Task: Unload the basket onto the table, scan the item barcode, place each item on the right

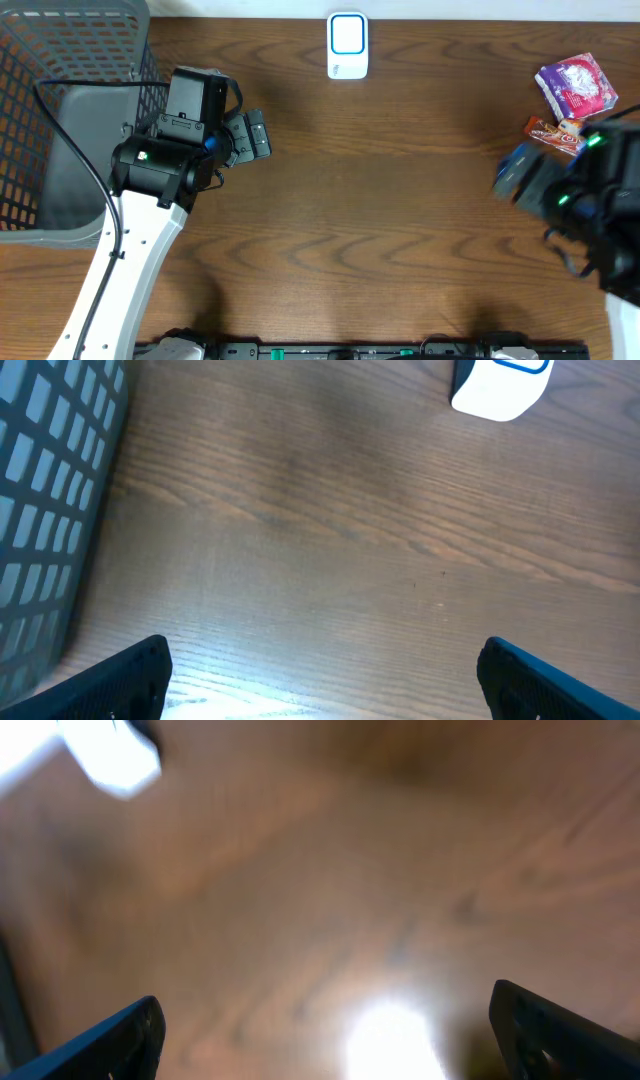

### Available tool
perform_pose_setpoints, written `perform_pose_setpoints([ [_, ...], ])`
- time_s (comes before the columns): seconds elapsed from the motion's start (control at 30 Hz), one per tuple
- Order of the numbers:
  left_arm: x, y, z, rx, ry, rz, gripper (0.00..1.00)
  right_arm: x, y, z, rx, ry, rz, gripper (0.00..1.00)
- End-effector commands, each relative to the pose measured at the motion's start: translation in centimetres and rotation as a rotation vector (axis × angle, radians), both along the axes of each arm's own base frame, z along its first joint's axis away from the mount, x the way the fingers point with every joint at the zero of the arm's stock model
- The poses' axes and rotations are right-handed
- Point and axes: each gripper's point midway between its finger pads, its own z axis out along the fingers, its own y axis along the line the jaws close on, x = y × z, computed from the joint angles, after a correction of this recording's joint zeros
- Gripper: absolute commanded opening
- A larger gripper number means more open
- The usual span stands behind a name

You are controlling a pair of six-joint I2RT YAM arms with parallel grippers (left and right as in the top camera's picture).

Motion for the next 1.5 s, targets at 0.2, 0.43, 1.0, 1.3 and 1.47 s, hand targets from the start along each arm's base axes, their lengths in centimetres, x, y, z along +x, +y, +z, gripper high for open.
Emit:
perform_pose_setpoints([
  [0.2, 0.0, 0.3, 0.0, 0.022, -0.001, 0.004, 0.98, -4.1, 2.7, -4.8, 0.116, 0.214, 0.057, 0.99],
  [0.43, 0.0, 0.3, 0.0, 0.022, -0.001, 0.004, 0.98, -4.8, 2.5, -5.3, 0.083, 0.256, 0.095, 0.99],
  [1.0, 0.0, 0.3, 0.0, 0.022, -0.001, 0.004, 0.98, -3.7, 2.3, -3.5, -0.125, -0.135, 0.460, 0.99],
  [1.3, 0.0, 0.3, 0.0, 0.022, -0.001, 0.004, 0.98, -5.4, -0.1, -4.5, -0.274, -0.445, 0.371, 0.99],
  [1.47, 0.0, 0.3, 0.0, 0.022, -0.001, 0.004, 0.98, -5.1, -0.5, -5.9, -0.311, -0.590, 0.329, 0.99],
])
